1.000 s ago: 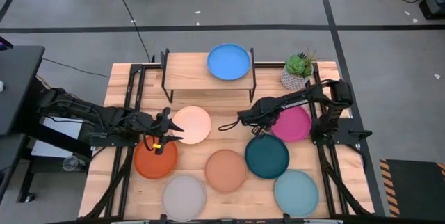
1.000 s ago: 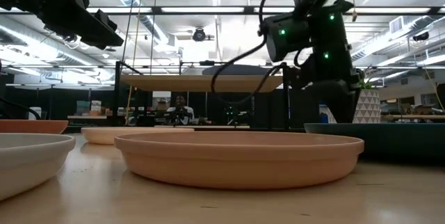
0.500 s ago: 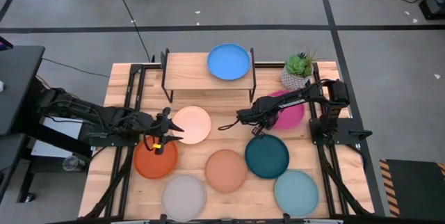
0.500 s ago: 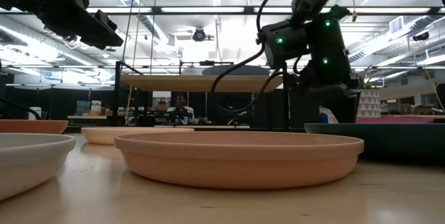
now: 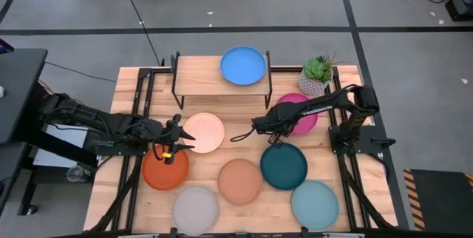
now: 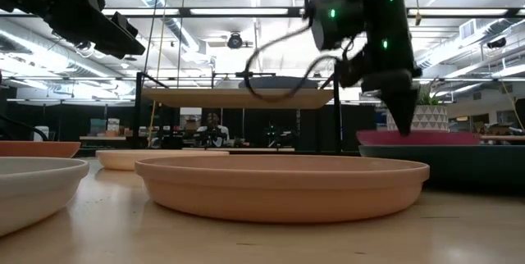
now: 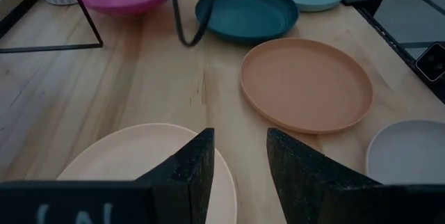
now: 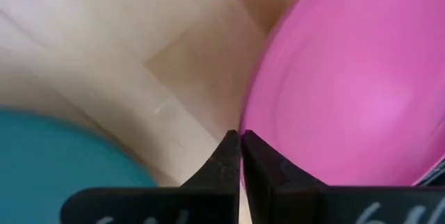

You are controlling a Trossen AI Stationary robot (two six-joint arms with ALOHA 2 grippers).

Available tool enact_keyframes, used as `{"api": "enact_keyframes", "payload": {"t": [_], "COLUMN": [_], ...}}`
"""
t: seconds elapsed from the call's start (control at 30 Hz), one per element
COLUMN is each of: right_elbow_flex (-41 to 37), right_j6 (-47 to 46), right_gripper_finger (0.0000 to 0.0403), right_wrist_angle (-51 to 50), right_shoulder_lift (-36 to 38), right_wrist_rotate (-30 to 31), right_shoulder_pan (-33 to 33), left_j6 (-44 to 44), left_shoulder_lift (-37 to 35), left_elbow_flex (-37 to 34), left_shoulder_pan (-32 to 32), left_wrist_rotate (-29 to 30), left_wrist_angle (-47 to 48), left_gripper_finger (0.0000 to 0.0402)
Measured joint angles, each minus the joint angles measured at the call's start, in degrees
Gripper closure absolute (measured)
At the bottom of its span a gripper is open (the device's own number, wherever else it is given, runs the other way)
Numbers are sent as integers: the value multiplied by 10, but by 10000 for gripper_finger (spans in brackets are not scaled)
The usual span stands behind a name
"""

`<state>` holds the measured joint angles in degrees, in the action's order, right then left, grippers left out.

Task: Place and stack plates onto a shelf
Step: Stack the pink plate on top of the blue plate on the shelf

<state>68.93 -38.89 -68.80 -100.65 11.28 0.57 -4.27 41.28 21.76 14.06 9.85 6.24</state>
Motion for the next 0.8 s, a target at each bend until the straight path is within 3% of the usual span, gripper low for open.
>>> {"api": "enact_keyframes", "payload": {"t": [0.33,0.53,0.8], "right_elbow_flex": [75,156,278], "right_j6": [-57,-96,39], "right_gripper_finger": [394,394,394], "right_wrist_angle": [-96,-210,-196], "right_shoulder_lift": [58,63,57], "right_wrist_rotate": [32,72,130], "right_shoulder_pan": [51,63,44], "left_j6": [0,0,3], "left_shoulder_lift": [0,0,0], "left_elbow_flex": [0,0,0], "left_shoulder_pan": [0,0,0], "left_wrist_rotate": [0,0,0], "left_wrist_angle": [-1,-1,-4], "left_gripper_finger": [260,260,260]}}
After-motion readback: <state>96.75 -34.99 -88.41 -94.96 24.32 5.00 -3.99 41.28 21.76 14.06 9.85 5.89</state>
